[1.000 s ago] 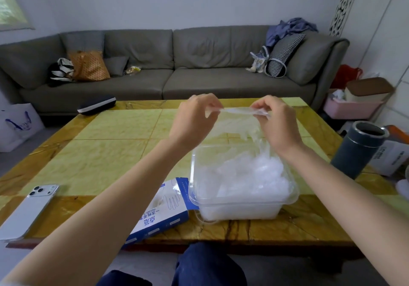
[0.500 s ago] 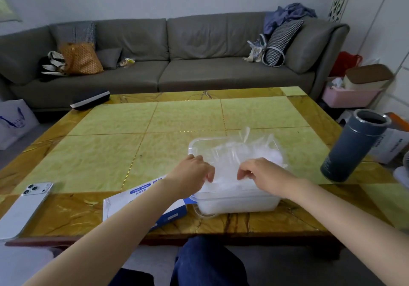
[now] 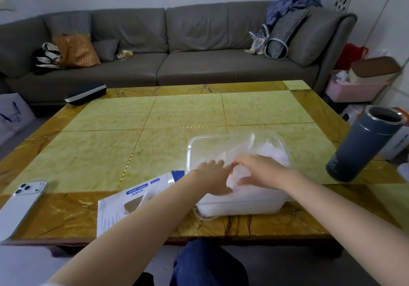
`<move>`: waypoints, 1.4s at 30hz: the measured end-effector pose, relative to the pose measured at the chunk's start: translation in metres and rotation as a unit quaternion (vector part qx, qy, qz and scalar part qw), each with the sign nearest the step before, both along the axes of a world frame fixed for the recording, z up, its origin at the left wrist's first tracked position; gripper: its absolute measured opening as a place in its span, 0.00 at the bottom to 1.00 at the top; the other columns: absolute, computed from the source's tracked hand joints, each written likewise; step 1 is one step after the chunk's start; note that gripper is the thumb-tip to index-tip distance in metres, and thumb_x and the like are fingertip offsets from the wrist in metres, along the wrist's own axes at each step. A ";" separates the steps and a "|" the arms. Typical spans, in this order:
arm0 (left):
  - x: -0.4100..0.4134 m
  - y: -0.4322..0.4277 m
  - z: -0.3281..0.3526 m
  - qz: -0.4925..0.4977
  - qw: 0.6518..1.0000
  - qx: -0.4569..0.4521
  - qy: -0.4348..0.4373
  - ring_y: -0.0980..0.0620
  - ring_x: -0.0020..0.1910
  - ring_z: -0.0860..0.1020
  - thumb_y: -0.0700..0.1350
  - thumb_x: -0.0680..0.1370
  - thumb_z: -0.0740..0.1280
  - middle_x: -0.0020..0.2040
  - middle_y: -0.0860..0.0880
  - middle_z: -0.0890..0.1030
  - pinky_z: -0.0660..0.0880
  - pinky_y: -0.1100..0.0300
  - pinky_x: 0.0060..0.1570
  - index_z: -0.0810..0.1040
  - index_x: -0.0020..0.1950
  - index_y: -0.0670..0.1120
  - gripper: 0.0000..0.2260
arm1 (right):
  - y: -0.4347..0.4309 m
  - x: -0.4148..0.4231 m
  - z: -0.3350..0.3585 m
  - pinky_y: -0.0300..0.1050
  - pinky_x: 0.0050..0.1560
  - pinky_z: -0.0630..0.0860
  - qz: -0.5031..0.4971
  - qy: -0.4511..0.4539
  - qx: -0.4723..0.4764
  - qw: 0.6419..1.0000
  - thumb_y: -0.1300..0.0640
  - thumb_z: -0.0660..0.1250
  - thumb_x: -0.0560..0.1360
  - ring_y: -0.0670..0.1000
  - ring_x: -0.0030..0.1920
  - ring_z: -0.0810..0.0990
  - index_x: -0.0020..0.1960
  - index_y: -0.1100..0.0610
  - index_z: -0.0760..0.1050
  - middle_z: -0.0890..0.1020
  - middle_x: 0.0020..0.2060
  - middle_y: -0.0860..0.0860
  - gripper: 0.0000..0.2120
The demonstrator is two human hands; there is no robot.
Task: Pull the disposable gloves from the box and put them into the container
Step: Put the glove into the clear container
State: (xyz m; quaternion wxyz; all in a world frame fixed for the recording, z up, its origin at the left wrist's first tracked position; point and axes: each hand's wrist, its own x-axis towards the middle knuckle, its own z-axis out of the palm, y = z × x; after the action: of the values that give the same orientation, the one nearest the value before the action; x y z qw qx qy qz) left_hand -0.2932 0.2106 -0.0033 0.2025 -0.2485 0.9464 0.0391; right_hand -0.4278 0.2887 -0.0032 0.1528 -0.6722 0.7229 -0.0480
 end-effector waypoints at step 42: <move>0.218 -0.046 -0.035 0.325 0.931 0.018 0.166 0.50 0.68 0.67 0.43 0.79 0.59 0.69 0.51 0.68 0.63 0.49 0.65 0.68 0.68 0.52 0.17 | -0.045 0.203 -0.028 0.48 0.61 0.71 0.161 -0.042 -0.158 0.973 0.69 0.59 0.76 0.54 0.65 0.69 0.69 0.60 0.65 0.70 0.66 0.54 0.22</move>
State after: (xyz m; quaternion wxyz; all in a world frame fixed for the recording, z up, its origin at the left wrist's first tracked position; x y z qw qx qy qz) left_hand -0.0751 0.1648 -0.0387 0.0235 -0.5284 0.8334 0.1605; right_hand -0.2243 0.2432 -0.0315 0.0806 -0.7928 0.5811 -0.1649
